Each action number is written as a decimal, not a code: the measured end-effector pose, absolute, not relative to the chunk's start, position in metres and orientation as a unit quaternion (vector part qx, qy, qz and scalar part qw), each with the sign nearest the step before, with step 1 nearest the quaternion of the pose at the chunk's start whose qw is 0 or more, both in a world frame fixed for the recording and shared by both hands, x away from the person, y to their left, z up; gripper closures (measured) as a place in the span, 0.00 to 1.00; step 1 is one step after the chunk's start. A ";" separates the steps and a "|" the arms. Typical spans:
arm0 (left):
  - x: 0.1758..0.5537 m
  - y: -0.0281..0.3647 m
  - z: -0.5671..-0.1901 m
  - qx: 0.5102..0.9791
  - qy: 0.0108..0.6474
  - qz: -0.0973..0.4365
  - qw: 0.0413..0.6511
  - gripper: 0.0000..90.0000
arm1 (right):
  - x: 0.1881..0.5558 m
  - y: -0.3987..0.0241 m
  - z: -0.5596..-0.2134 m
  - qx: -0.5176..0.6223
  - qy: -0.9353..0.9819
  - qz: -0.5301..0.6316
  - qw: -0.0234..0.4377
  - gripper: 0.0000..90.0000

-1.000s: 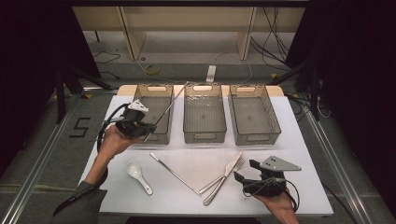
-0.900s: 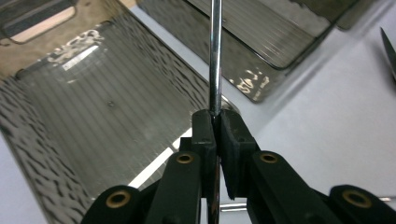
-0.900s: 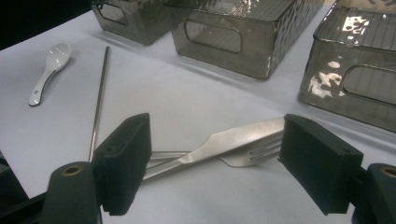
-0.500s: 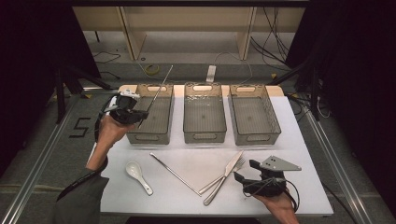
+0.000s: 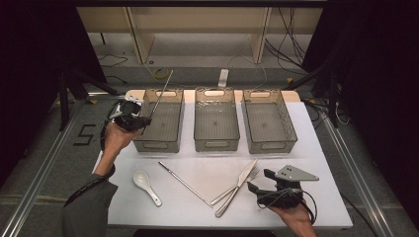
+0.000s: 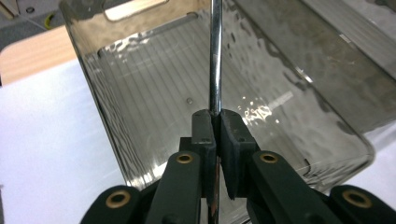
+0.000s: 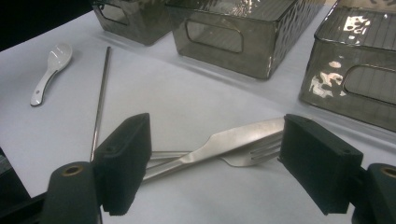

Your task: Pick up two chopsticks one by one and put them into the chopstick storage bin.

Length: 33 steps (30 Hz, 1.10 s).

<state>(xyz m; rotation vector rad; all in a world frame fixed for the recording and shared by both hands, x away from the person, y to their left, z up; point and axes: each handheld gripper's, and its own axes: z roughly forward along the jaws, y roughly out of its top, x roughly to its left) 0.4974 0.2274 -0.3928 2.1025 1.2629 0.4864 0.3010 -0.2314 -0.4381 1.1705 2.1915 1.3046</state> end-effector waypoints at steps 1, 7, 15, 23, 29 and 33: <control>0.497 0.227 -0.394 0.798 0.479 0.185 0.314 0.94 | 0.301 -0.231 -0.438 0.411 0.770 0.458 0.167 0.29; 0.498 0.230 -0.402 0.798 0.487 0.180 0.307 0.94 | 0.301 -0.231 -0.438 0.412 0.770 0.457 0.166 0.29; 0.500 0.228 -0.410 0.798 0.496 0.173 0.295 0.94 | 0.301 -0.232 -0.438 0.412 0.770 0.458 0.165 0.29; 0.501 0.229 -0.414 0.798 0.507 0.163 0.281 0.93 | 0.301 -0.231 -0.439 0.412 0.771 0.457 0.165 0.29; 0.502 0.229 -0.413 0.786 0.524 0.164 0.286 0.79 | 0.301 -0.231 -0.439 0.412 0.771 0.457 0.165 0.29; 0.494 0.227 -0.405 0.793 0.500 0.159 0.310 0.62 | 0.301 -0.232 -0.439 0.413 0.770 0.457 0.165 0.29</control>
